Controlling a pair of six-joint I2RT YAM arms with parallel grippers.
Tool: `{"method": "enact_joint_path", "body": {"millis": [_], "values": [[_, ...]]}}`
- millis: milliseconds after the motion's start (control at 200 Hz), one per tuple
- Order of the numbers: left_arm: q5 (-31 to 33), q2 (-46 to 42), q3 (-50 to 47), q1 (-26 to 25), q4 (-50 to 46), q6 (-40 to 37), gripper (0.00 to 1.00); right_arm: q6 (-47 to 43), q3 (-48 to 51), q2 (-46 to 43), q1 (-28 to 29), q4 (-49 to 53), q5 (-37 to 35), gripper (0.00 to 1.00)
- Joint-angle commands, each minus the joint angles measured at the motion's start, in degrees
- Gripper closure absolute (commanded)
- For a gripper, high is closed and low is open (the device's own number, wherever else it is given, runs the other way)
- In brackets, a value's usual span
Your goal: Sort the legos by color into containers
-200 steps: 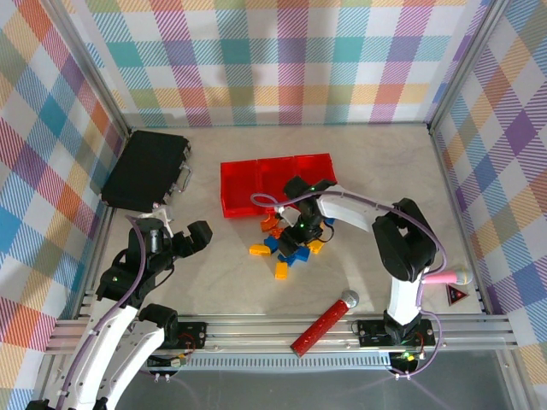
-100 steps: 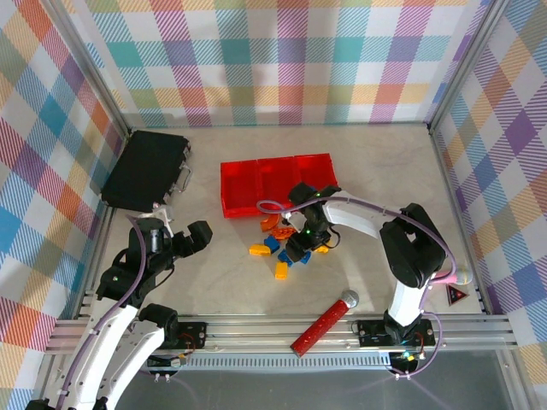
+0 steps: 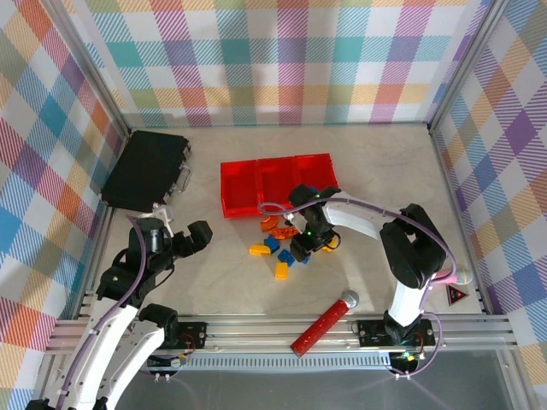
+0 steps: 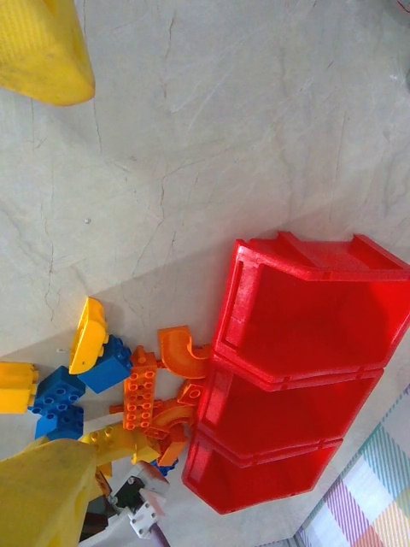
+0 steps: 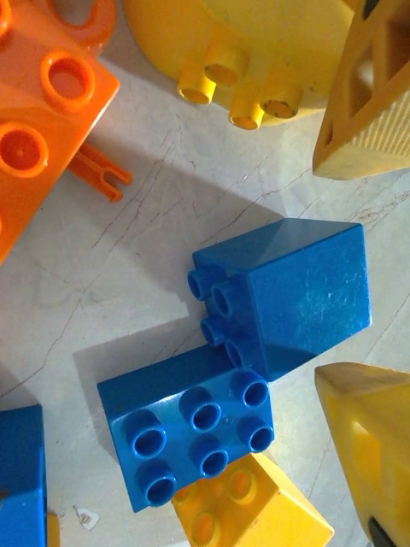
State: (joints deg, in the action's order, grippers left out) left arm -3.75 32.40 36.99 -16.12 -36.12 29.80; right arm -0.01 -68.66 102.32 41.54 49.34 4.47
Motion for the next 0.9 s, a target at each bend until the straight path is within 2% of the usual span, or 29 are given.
{"method": "enact_joint_path", "body": {"millis": [0,230,650,895], "values": [[0.85,-0.28,-0.08,-0.58,-1.14,-0.01,0.00,0.01,-0.24,1.71,1.32,1.54,-0.24,0.41],[1.02,-0.32,0.05,-0.58,-1.32,-0.08,0.00,-0.16,-1.82,3.52,1.92,1.96,-1.02,0.42],[0.85,-0.38,0.09,-0.58,-1.40,-0.09,0.00,0.35,-2.00,2.94,1.97,2.26,-3.66,0.58],[0.85,-0.54,0.01,-0.58,-1.32,-0.09,0.00,0.71,-0.96,0.06,1.97,1.72,-2.80,0.66]]}}
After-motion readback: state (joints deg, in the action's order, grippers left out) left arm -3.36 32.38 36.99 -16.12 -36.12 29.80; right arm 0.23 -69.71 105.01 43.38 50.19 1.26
